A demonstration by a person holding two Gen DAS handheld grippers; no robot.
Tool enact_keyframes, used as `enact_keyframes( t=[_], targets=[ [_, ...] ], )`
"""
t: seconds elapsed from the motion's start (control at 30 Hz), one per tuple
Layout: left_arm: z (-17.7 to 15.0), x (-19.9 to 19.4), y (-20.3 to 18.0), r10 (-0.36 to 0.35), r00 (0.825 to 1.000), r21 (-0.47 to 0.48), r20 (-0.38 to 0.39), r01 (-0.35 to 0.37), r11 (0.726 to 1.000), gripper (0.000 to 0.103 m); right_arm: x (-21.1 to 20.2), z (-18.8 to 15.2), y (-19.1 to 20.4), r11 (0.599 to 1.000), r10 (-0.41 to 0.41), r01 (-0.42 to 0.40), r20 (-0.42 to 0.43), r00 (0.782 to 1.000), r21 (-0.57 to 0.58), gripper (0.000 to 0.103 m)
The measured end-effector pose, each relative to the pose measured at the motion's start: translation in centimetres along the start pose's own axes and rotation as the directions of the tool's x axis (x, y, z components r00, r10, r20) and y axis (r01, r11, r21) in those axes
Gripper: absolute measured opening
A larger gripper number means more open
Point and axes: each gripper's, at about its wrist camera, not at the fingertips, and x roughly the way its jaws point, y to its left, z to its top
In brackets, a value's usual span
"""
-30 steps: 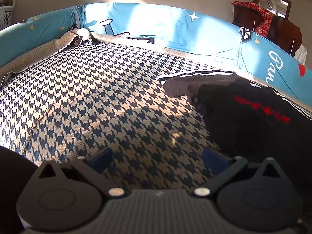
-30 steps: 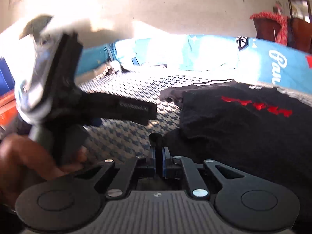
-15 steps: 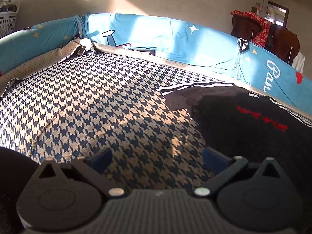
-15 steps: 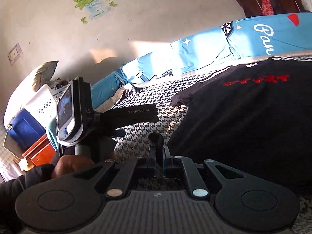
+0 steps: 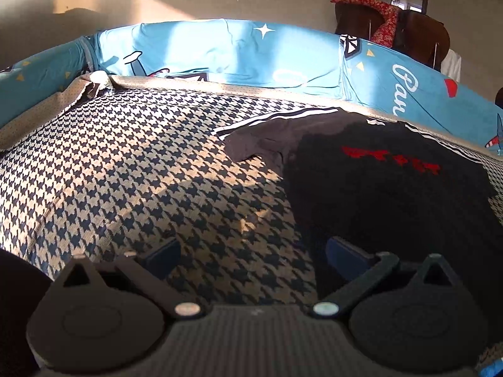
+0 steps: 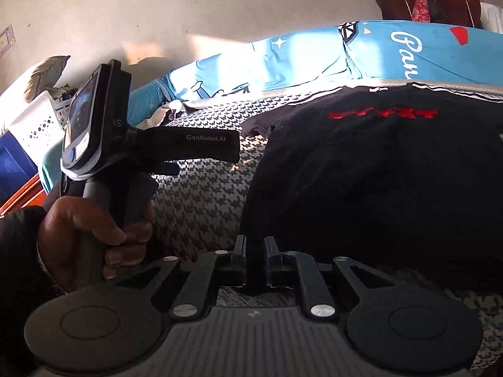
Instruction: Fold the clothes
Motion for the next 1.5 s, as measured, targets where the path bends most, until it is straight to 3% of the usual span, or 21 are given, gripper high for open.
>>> enact_keyframes(
  t=[0.3,0.4,0.57,0.7,0.77,1.07,1.23,1.3,1.43,1.5],
  targets=[
    [0.1,1.3,-0.2,-0.119,0.988,-0.026,-0.098,0.117,0.993,0.103,1.1,0.1,2.5,0.991,0.071,-0.074,-0.028,0.997,-0.110,0.013],
    [0.6,2.3,0.2,-0.170,0.975,-0.080,-0.145,0.159,0.984,0.103,2.4,0.3,3.9,0.980,0.034,-0.040,-0.032,0.999,-0.194,0.015],
    [1.7,3.9,-0.1,-0.207,0.959,-0.094,-0.193,0.192,0.977,0.103,4.6,0.4,5.6,0.956,-0.013,0.001,-0.037,0.999,-0.292,0.033],
    [2.3,5.7,-0.6,-0.252,0.936,-0.099,-0.248,0.234,0.967,0.103,7.0,-0.3,6.0,0.934,-0.109,0.078,-0.069,0.992,-0.350,0.033],
    [2.5,6.4,-1.0,-0.250,0.932,-0.082,-0.262,0.237,0.968,0.103,7.8,-0.8,6.0,0.916,-0.157,0.119,-0.069,0.985,-0.382,0.033],
    [4.3,8.6,-2.9,-0.272,0.907,0.032,-0.322,0.297,0.954,0.103,9.7,-0.6,6.1,0.874,-0.244,0.216,-0.007,0.970,-0.435,0.033],
    [5.1,9.7,-3.6,-0.319,0.880,0.056,-0.352,0.360,0.931,0.101,10.5,-0.1,6.1,0.867,-0.259,0.231,-0.003,0.966,-0.441,0.033],
    [5.3,9.9,-3.8,-0.314,0.882,0.068,-0.350,0.359,0.931,0.096,10.4,0.1,5.8,0.884,-0.254,0.228,-0.009,0.967,-0.408,0.031],
    [5.3,9.7,-4.0,-0.298,0.896,0.082,-0.328,0.341,0.936,0.084,10.3,0.5,5.3,0.905,-0.256,0.234,-0.015,0.967,-0.356,0.007],
    [5.4,9.7,-4.0,-0.285,0.904,0.087,-0.318,0.327,0.941,0.074,10.3,0.9,4.9,0.923,-0.246,0.226,-0.025,0.969,-0.313,0.007]
  ],
)
